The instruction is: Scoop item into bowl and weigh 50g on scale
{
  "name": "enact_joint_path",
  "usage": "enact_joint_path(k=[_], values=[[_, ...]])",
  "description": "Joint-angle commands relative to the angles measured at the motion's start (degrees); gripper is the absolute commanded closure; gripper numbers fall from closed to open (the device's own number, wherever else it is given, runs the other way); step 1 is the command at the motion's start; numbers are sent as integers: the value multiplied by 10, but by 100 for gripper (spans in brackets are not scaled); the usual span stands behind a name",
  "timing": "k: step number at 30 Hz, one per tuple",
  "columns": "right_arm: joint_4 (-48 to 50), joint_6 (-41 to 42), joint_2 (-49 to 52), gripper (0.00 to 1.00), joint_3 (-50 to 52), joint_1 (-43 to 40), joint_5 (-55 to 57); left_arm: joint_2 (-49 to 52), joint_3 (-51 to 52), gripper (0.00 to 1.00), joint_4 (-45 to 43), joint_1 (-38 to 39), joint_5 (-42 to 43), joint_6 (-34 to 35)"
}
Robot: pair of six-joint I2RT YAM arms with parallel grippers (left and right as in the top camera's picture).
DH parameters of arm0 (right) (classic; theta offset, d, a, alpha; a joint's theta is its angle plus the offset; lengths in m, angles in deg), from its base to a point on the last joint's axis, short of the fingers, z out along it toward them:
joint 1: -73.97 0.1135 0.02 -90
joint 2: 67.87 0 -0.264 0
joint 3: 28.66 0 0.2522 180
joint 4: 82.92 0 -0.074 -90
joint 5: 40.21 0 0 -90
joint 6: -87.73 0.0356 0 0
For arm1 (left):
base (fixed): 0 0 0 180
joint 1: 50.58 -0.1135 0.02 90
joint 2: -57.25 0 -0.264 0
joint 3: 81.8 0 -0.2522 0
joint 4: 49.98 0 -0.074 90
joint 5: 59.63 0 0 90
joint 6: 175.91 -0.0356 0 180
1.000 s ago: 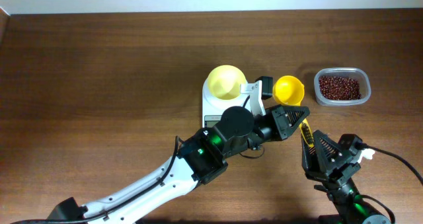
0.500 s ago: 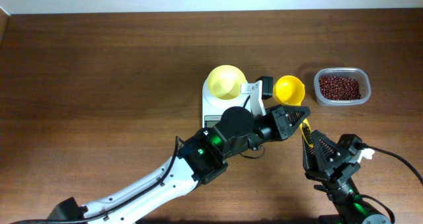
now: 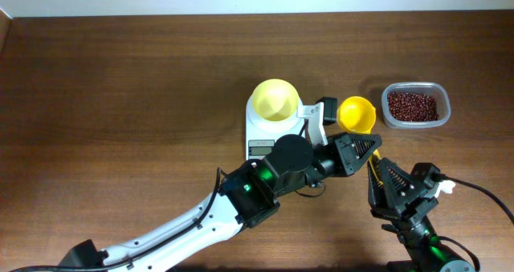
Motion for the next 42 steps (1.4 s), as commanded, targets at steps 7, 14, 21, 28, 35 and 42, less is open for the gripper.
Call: enact_joint_path(k=[7,14,21,28,35,42], values=[[0,-5,-3,74,-6,-2,17,6,-5,100,-4,2,-9,-5],[0,-5,-3,73,-6,-2,-2,6,-5,100,-4,2,-9,-5],[0,-5,-3,73,-6,-2,-12,6,-5,100,-3,2,-9,-5],[0,-5,-3,82,-6,-2,-8,6,-5,100,-3,2,-9,-5],[1,-5,-3,96,-6,-2,-8,6,-5,97,-3,2,-9,-5],[-2,-6,-3,96,-6,-2,-8,6,-5,40,-3,2,-9,-5]])
